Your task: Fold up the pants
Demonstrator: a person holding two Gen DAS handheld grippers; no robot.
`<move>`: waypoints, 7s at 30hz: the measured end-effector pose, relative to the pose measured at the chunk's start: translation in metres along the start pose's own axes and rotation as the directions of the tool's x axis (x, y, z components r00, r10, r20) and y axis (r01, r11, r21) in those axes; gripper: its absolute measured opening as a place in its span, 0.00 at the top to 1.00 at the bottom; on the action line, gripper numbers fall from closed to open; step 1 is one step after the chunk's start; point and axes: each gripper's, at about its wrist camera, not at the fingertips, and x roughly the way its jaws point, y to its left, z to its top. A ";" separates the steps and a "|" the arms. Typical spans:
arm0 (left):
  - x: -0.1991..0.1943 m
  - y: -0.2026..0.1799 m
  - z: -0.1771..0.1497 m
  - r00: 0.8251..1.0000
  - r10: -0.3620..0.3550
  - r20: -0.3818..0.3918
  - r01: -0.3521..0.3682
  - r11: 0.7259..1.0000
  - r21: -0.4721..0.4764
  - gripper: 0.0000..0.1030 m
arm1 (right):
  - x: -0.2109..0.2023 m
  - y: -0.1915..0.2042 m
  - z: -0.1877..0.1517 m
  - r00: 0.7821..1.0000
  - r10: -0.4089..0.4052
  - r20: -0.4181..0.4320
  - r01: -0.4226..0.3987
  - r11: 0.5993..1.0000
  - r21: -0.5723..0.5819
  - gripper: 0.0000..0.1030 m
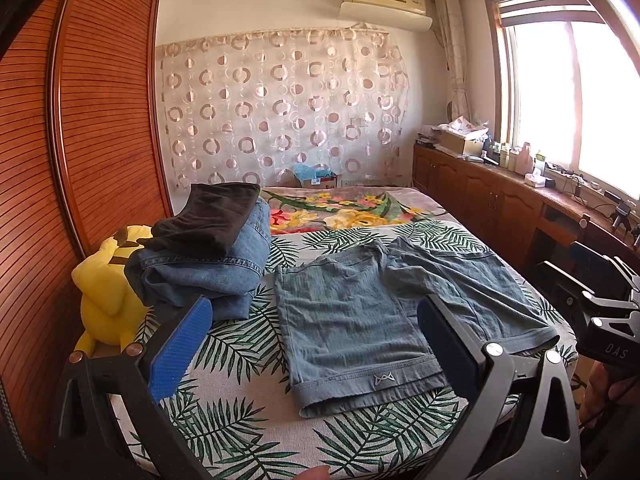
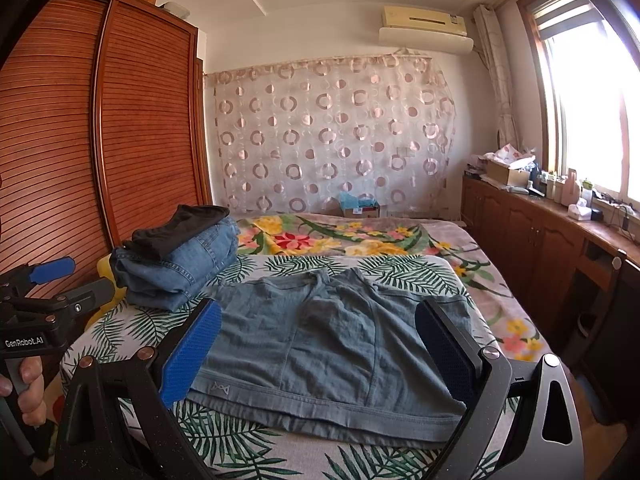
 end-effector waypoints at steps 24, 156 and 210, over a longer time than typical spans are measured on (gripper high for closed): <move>-0.002 -0.002 0.004 1.000 0.001 0.004 -0.001 1.000 0.000 0.00 | -0.001 0.001 0.000 1.000 0.001 0.005 -0.001 1.000 -0.002 0.05; 0.115 0.029 -0.088 0.927 -0.091 -0.364 0.087 0.996 -0.027 0.15 | 0.045 -0.151 -0.029 0.933 -0.111 -0.342 0.137 0.989 0.053 0.67; 0.099 0.038 -0.079 0.929 -0.142 -0.343 0.124 0.990 -0.072 0.31 | 0.116 -0.130 -0.018 0.928 0.029 -0.372 -0.024 1.000 0.019 0.66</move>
